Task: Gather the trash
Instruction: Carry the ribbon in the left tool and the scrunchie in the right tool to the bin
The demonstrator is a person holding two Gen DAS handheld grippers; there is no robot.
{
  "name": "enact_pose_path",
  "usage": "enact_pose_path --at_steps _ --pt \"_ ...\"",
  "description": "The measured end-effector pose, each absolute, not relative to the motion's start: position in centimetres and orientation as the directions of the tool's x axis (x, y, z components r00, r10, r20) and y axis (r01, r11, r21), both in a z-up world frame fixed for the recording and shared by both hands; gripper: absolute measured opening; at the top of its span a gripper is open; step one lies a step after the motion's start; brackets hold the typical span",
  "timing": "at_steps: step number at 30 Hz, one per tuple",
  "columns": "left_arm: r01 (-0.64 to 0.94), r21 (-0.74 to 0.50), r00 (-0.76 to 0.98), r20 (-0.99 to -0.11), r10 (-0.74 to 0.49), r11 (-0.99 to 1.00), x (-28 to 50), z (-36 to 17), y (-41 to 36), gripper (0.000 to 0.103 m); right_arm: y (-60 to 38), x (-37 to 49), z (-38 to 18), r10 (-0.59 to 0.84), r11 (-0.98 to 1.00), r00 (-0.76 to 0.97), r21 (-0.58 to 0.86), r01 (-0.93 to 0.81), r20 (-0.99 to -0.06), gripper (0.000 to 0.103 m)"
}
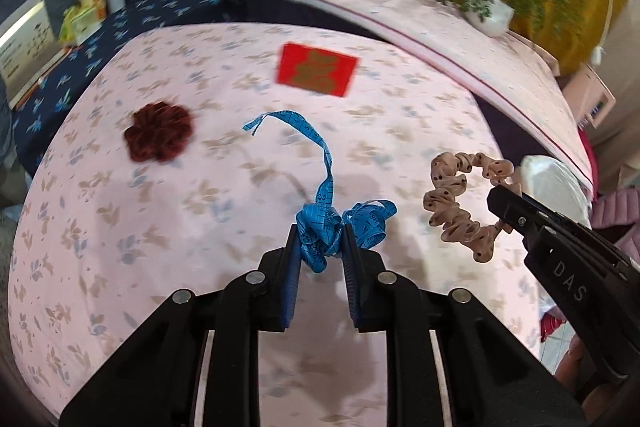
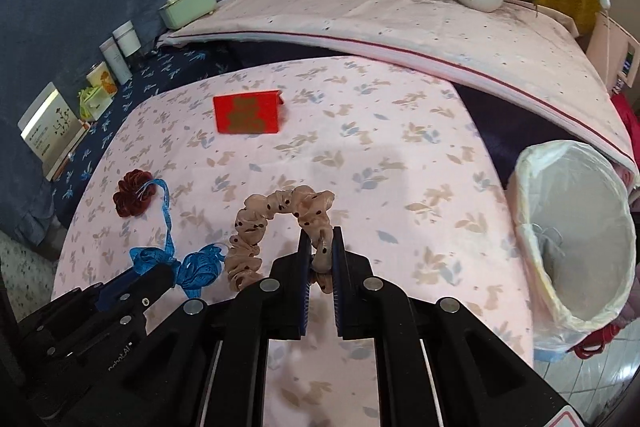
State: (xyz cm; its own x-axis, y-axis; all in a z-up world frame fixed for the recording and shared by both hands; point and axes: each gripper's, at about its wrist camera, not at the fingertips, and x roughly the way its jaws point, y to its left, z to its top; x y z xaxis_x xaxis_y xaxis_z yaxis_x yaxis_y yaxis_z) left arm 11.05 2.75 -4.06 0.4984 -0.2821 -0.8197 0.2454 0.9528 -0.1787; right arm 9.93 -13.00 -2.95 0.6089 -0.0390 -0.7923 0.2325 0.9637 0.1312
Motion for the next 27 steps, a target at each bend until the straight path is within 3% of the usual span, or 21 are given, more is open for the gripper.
enact_pose_path --at_steps 12,27 --pt "0.439 -0.133 0.499 -0.787 -0.364 0.889 7.8 -0.7 -8.9 0.019 -23.0 4.7 1.6 -0.179 0.93 0.644 0.086 0.358 -0.744 0.009" --pt "0.6 -0.138 0.413 -0.79 -0.453 0.788 6.0 -0.5 -20.6 0.019 -33.4 0.5 1.2 -0.298 0.856 0.597 0.068 0.513 -0.745 0.009"
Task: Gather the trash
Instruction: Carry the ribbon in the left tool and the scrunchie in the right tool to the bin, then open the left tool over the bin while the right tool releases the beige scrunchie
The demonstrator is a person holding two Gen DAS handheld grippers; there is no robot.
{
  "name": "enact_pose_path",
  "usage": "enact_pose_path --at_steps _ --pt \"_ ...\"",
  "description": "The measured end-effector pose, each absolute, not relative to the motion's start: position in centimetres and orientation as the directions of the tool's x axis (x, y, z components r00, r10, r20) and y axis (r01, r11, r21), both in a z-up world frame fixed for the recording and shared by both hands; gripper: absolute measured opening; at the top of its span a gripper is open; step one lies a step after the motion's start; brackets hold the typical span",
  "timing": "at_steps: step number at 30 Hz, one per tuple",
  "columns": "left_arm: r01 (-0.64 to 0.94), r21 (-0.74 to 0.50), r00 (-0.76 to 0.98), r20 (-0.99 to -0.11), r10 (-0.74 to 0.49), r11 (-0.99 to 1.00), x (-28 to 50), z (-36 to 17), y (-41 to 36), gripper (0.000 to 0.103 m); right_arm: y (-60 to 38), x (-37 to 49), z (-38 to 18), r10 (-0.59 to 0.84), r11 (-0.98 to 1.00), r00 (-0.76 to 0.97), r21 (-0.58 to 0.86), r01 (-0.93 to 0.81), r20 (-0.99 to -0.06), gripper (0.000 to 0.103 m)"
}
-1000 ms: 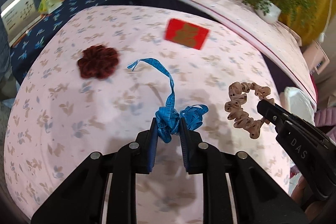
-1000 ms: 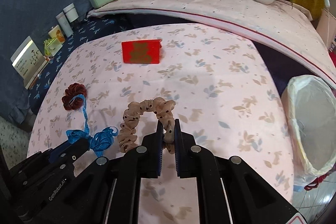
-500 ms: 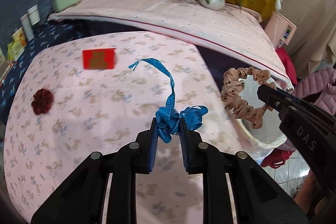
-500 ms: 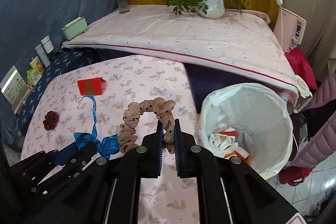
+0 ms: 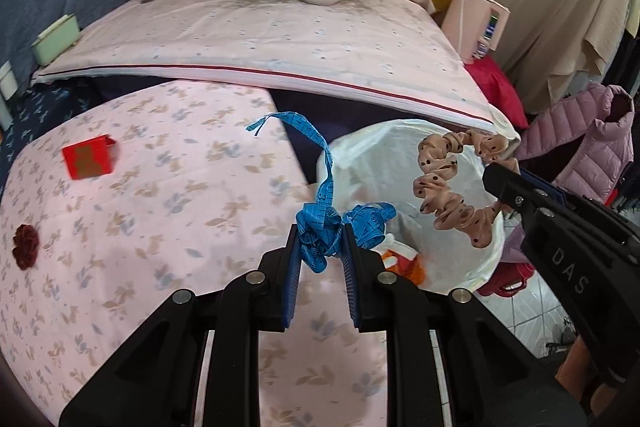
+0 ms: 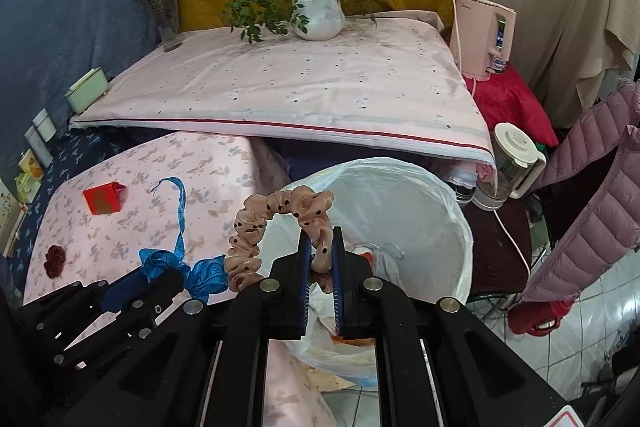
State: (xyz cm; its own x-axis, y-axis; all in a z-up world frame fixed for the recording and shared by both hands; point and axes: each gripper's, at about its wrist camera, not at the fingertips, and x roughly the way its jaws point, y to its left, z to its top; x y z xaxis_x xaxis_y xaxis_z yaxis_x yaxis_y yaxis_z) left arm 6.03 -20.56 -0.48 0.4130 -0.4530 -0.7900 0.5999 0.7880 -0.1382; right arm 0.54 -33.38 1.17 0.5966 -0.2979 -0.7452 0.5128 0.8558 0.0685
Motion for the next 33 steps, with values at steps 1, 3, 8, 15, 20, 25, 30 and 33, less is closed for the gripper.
enact_pose_path --at_steps 1,3,8,15,20,25,30,33 --pt "0.606 -0.139 0.406 -0.792 -0.455 0.783 6.0 -0.6 -21.1 0.019 -34.0 0.3 0.9 -0.305 0.85 0.591 0.067 0.523 -0.747 0.009" --pt "0.619 -0.142 0.393 -0.796 -0.46 0.773 5.9 -0.8 -22.2 0.019 -35.0 0.0 0.5 -0.311 0.84 0.58 0.069 0.539 -0.753 0.009" --pt "0.639 -0.146 0.381 -0.793 -0.475 0.755 5.6 -1.1 -24.0 0.021 -36.9 -0.5 -0.2 -0.322 0.821 0.564 0.072 0.566 -0.76 0.009" --pt "0.588 -0.165 0.427 -0.768 -0.477 0.792 6.3 -0.4 -23.7 0.064 -37.7 -0.3 0.5 -0.361 0.802 0.576 0.072 0.593 -0.733 0.034" --pt "0.556 -0.161 0.443 -0.773 -0.454 0.816 7.3 -0.3 -22.5 0.064 -36.9 0.3 1.1 -0.364 0.812 0.59 0.065 0.58 -0.72 0.046" --pt "0.52 -0.159 0.462 -0.774 -0.432 0.84 8.1 -0.2 -20.7 0.064 -35.5 0.9 1.3 -0.351 0.828 0.599 0.06 0.558 -0.72 0.051" --pt "0.486 -0.152 0.478 -0.778 -0.407 0.861 8.7 -0.3 -18.8 0.064 -33.7 1.7 1.4 -0.333 0.846 0.611 0.059 0.531 -0.718 0.057" --pt "0.466 -0.154 0.484 -0.78 -0.397 0.871 9.0 -0.4 -17.6 0.064 -32.5 2.1 1.5 -0.321 0.857 0.617 0.057 0.512 -0.719 0.058"
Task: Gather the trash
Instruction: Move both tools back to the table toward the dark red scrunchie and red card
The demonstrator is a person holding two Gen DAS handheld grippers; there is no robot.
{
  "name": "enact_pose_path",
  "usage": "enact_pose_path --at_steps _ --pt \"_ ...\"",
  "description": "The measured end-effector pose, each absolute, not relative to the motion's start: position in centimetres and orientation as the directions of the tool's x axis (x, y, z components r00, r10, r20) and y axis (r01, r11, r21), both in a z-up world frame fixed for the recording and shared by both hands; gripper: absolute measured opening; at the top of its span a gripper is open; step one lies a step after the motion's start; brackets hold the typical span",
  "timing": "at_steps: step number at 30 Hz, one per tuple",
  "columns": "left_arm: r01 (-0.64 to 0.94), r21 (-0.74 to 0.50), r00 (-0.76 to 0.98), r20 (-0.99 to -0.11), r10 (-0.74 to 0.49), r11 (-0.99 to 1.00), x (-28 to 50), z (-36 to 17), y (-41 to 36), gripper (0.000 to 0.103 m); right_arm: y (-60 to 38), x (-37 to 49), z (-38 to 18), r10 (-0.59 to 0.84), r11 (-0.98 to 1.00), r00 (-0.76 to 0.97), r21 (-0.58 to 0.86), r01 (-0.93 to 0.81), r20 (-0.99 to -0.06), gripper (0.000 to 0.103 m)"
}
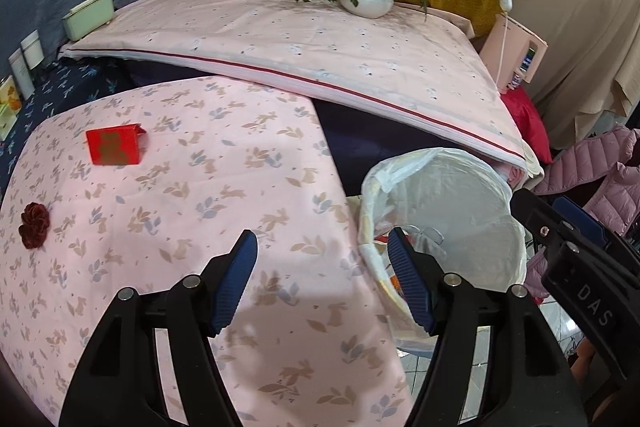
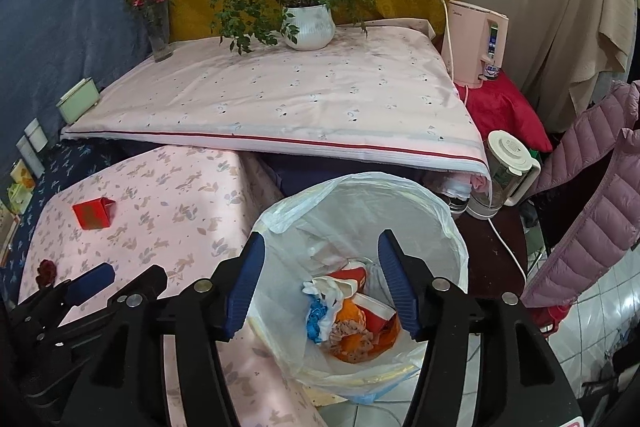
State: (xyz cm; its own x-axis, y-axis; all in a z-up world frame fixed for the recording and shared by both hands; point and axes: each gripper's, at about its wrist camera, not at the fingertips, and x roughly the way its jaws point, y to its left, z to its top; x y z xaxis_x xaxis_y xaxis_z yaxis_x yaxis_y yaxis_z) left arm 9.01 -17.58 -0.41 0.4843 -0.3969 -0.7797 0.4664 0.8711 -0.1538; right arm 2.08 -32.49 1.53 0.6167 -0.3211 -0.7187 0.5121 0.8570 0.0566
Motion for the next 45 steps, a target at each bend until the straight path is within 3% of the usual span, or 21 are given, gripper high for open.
enact_pose_path --at_steps 45 --pt "0.186 -0.19 0.544 -0.797 -0.262 0.964 11.8 -2.3 0.7 0.07 -16.6 7.2 0.5 -0.182 0.957 0.637 0.014 0.291 -0.749 0.067"
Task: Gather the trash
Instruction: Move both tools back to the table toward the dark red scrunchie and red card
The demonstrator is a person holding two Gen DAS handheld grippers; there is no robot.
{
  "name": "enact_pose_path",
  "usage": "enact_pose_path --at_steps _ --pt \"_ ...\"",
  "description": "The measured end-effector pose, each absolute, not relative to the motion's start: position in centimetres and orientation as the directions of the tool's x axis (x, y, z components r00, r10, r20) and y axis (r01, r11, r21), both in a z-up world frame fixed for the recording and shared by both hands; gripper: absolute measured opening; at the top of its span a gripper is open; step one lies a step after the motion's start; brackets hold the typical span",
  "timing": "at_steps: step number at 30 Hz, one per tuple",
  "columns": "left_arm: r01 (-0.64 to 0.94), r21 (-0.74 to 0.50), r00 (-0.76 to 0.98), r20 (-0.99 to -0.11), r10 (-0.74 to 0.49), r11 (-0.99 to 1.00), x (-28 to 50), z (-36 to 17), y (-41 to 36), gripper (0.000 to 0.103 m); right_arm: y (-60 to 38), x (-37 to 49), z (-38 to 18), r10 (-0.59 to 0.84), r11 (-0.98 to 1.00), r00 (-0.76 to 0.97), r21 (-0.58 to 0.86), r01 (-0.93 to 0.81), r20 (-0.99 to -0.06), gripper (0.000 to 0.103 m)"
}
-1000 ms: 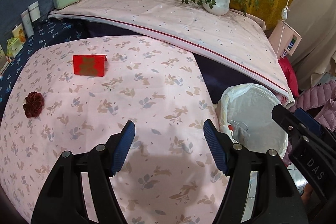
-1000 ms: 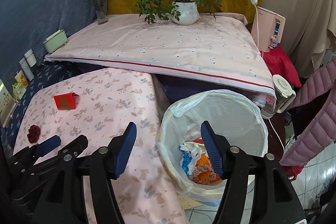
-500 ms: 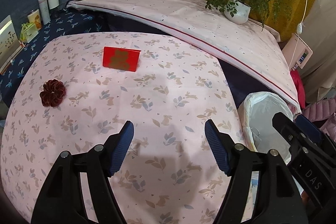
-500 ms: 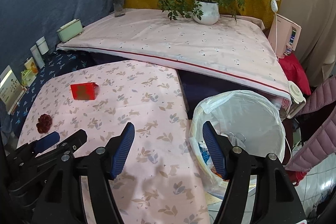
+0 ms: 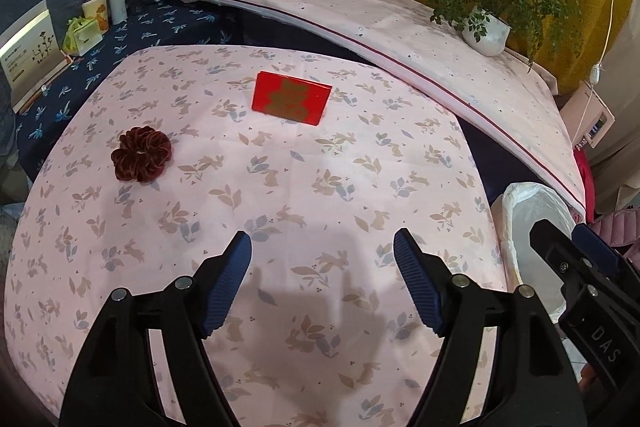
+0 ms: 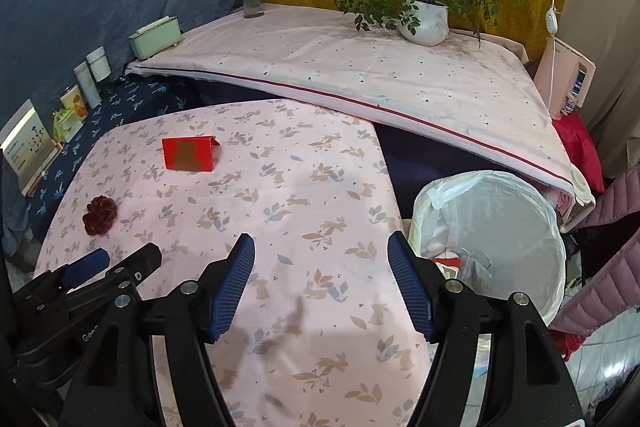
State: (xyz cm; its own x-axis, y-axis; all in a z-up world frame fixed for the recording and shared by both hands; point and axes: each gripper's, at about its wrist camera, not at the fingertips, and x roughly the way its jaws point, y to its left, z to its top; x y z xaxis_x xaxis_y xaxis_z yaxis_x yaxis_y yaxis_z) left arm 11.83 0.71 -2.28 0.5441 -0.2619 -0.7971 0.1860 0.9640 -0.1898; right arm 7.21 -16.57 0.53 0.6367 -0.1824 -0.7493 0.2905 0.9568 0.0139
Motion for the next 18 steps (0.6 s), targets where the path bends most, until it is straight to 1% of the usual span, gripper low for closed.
enact_pose_path --at_steps 4,5,6,9,14,16,18 --pt "0.145 -0.186 0.547 -0.804 -0.235 0.972 12.3 -2.9 2.6 0.07 -15.0 7.7 0.0 -0.167 0.964 0.636 0.01 0.266 -0.754 0.07" --pt "0.13 -0.184 0.549 -0.805 -0.225 0.974 12.4 -3.1 3.3 0.072 -14.5 7.9 -0.2 -0.162 0.966 0.635 0.01 0.259 -0.755 0.07" --pt "0.12 -0.183 0.551 -0.806 -0.218 0.976 12.5 -3.2 3.8 0.077 -14.0 8.1 -0.4 -0.156 0.968 0.634 0.01 0.25 -0.758 0.07" --pt "0.079 -0.173 0.562 -0.805 -0.187 0.982 13.0 -3.6 5.5 0.082 -12.7 8.9 -0.9 -0.138 0.975 0.631 0.009 0.224 -0.763 0.07" --pt "0.011 -0.166 0.548 -0.824 -0.145 0.986 14.7 -4.8 8.6 0.083 -11.0 10.8 -1.7 -0.116 0.98 0.627 0.014 0.199 -0.77 0.07" --pt "-0.019 -0.16 0.546 -0.829 -0.124 0.987 15.4 -5.2 9.8 0.087 -10.6 11.8 -2.0 -0.102 0.982 0.625 0.024 0.19 -0.774 0.07" --pt "-0.051 -0.153 0.546 -0.832 -0.1 0.987 16.4 -5.5 11.3 0.088 -10.3 12.8 -2.5 -0.087 0.982 0.622 0.037 0.184 -0.778 0.07"
